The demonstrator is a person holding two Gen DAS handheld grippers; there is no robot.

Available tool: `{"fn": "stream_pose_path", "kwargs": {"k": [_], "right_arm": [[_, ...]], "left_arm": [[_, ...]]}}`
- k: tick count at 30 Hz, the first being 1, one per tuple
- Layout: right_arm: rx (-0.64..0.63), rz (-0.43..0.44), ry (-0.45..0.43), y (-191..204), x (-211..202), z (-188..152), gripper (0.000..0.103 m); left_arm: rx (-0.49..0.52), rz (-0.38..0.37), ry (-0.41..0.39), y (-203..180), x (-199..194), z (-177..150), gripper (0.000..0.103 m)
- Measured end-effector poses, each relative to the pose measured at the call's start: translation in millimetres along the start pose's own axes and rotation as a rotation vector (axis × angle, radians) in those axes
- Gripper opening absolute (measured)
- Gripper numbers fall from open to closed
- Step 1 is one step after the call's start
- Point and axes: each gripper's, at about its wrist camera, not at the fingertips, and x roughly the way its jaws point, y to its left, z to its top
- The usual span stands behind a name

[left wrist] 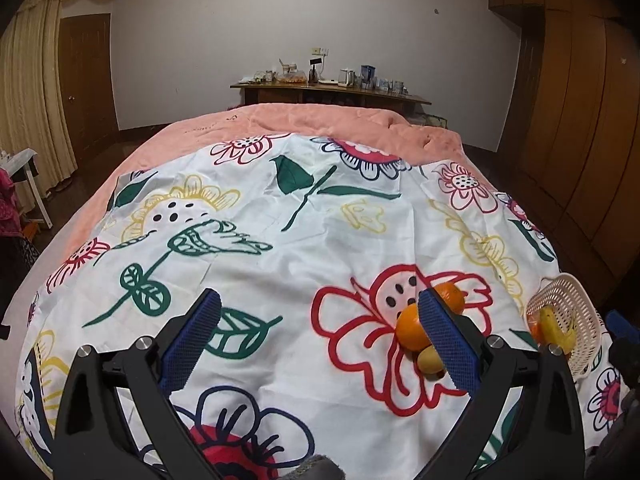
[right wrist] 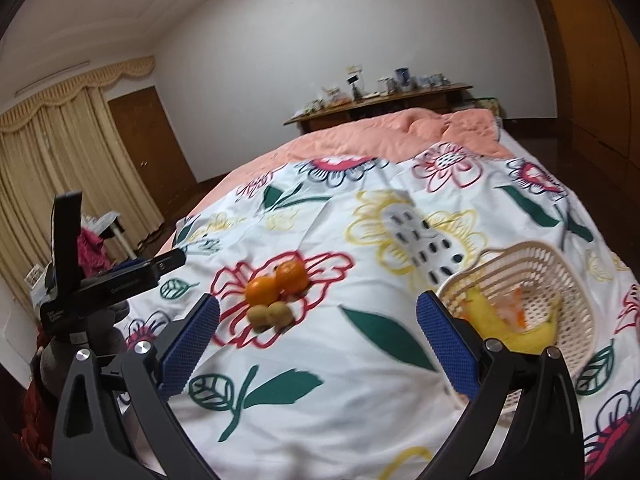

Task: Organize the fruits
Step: 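Withdraw both tools from the basket toward the oranges and kiwis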

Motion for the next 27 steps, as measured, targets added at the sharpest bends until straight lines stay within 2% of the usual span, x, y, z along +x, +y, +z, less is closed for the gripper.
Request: {"fn": "stream_pose_path", "kwargs": {"k": [7,14,17,20,27], "right_arm": [[-0.049,0.005,0.074,19,22,-24,0.098],[-0.068,-0.007,0.051,23,18,-32,0.098],[-0.089,-0.037,0.066,27,21,-35,0.098],[-0.089,-0.108,0.106,27,28,-35,0.098],[-0.044,-0.033,0.151,15,36,-39,0.098]], "left_arm": [[-0.013,-0.004,0.010,10,3,-8,0.100],[0.002,-0.030,-0.007,9,1,-12,0.100],[0.004,-0.032,-0.012,8,0,-14,0.100],[0.000,-0.041,0.000,8,2,-15,0.100],[-0.043,-0.046,0.015,13,6,-25,0.100]]}}
